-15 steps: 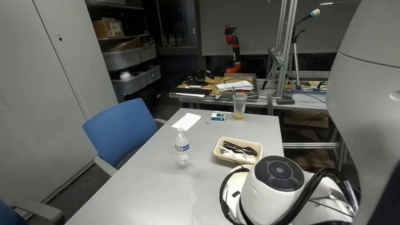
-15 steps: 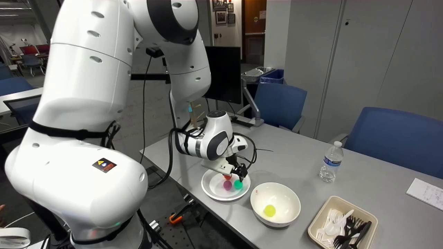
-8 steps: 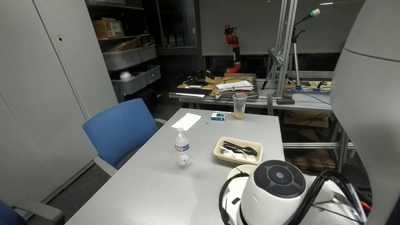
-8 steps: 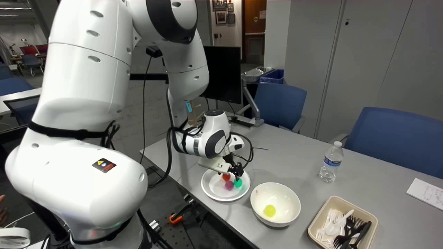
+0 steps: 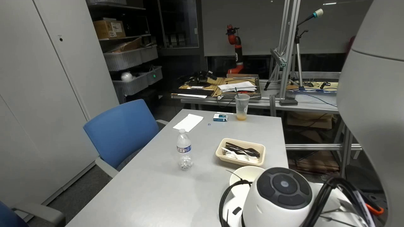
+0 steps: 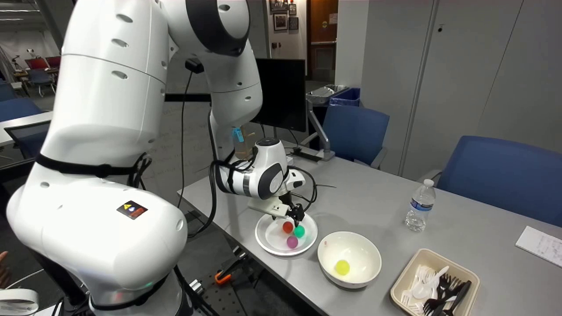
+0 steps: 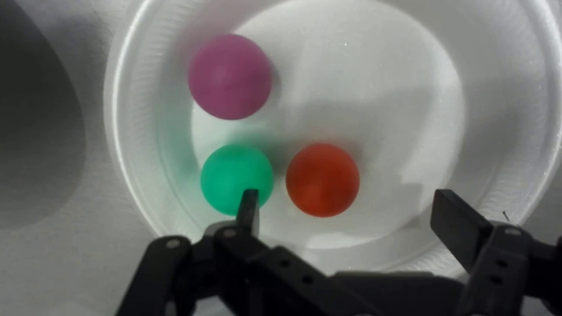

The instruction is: Pick up the orange ball and put it in the empty white bowl

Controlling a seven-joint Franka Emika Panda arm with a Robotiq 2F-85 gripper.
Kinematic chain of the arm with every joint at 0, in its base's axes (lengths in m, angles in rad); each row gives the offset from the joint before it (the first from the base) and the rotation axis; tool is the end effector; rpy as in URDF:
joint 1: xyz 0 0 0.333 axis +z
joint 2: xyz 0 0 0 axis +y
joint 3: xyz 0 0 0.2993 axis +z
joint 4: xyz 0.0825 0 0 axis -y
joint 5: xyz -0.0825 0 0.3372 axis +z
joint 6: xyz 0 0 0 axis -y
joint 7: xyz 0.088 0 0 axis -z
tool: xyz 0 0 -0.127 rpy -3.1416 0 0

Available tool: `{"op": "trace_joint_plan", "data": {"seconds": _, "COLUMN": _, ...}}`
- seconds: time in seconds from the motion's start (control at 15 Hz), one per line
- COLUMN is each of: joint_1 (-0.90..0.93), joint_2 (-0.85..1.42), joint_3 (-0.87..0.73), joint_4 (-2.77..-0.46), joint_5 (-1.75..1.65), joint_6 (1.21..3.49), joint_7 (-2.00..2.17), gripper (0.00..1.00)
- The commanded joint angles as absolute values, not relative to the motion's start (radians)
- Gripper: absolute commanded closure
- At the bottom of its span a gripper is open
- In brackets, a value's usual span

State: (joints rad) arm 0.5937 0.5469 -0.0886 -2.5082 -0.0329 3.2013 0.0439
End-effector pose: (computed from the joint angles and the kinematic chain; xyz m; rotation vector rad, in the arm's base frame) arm 0.3888 0.2131 0.1050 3.0271 0.7898 0.2417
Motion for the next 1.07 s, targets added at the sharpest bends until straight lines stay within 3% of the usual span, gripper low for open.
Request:
{"op": "trace_joint_plan", "data": {"seconds": 0.0, "joint_1": 0.568, "joint_2": 0.529, "joint_3": -0.07, "joint_4": -2.513, "joint_5": -0.045, "joint_6": 3.178, "joint_7": 0.029, "gripper": 0.0}}
{"op": "trace_joint_plan", "data": {"seconds": 0.87, "joint_1": 0.495, "joint_2": 0.58, "joint_3": -0.023, "joint_4": -2.506, "joint_5": -0.047, "joint_6": 3.194, "joint_7": 0.023, "gripper": 0.0}}
{"op": "trace_joint_plan", "data": {"seconds": 1.0, "joint_1": 0.475, "joint_2": 0.585, "joint_3": -0.011, "joint_4": -2.503, "joint_5": -0.048, "joint_6": 3.192, "joint_7": 0.021, "gripper": 0.08}}
